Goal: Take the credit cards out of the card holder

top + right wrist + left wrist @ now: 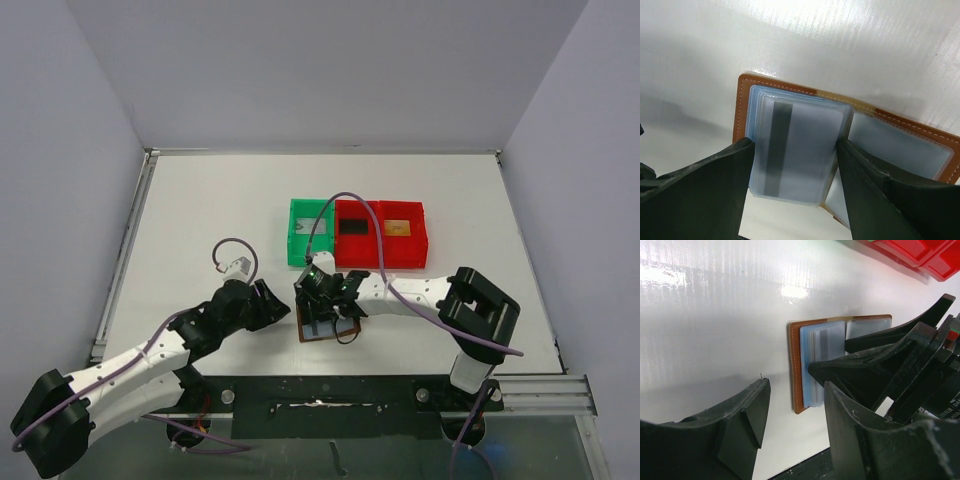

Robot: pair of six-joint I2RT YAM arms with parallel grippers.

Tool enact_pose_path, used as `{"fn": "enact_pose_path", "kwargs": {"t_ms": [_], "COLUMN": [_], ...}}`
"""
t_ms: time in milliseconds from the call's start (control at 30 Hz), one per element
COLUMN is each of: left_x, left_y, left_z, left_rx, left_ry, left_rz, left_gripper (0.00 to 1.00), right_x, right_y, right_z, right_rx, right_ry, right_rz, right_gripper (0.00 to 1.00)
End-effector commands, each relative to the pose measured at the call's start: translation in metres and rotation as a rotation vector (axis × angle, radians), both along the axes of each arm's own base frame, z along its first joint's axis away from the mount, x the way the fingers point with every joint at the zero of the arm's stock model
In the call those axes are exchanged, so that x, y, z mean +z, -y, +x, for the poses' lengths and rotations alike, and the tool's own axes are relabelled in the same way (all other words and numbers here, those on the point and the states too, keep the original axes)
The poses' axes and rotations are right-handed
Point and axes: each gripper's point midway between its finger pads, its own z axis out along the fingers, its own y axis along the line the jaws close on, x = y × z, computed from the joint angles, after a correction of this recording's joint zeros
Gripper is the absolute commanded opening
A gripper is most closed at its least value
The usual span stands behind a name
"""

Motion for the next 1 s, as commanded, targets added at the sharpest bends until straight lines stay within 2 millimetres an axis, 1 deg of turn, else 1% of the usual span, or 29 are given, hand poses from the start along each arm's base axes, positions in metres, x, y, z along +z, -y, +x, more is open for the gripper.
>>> {"fn": "enact_pose_path", "kwargs": {"t_ms": [0, 133, 300, 400, 600, 733, 800, 967], "left_x": [0.006, 0.006, 0.009, 0.009, 0.01, 0.009, 0.01, 0.012], "left_y": [-0.002, -0.002, 0.002, 0.004, 0.009, 0.011, 0.011, 0.011], "left_z": [0.004, 0.004, 0.003, 0.003, 0.002, 0.001, 0.001, 0.002], "left_rx": [0.013, 0.012, -0.001, -0.014, -0.034, -0.04, -0.042, -0.04], "left_ry": [0.027, 0.027, 0.029, 0.029, 0.026, 0.024, 0.024, 0.035], "left_rz": [-0.013, -0.017, -0.03, -0.038, -0.055, -0.057, -0.058, -0.066], "left_gripper": [0.46, 0.46, 0.47, 0.48, 0.49, 0.49, 0.49, 0.49], "right_x": [0.013, 0.017, 0.016, 0.016, 0.012, 0.011, 0.01, 0.007], "right_y": [-0.007, -0.012, -0.011, -0.011, -0.009, -0.006, -0.005, 0.003], "right_z": [0.003, 0.002, 0.0, 0.0, 0.0, 0.002, 0.003, 0.008], "right_rx": [-0.013, -0.011, -0.01, -0.015, -0.019, -0.028, -0.025, -0.031], "right_ry": [0.028, 0.014, -0.007, -0.013, -0.02, -0.019, -0.015, 0.004], "right_rz": [0.046, 0.123, 0.175, 0.19, 0.188, 0.168, 0.145, 0.066], "right_gripper": [0.66, 0.66, 0.62, 0.62, 0.63, 0.67, 0.69, 0.68]}}
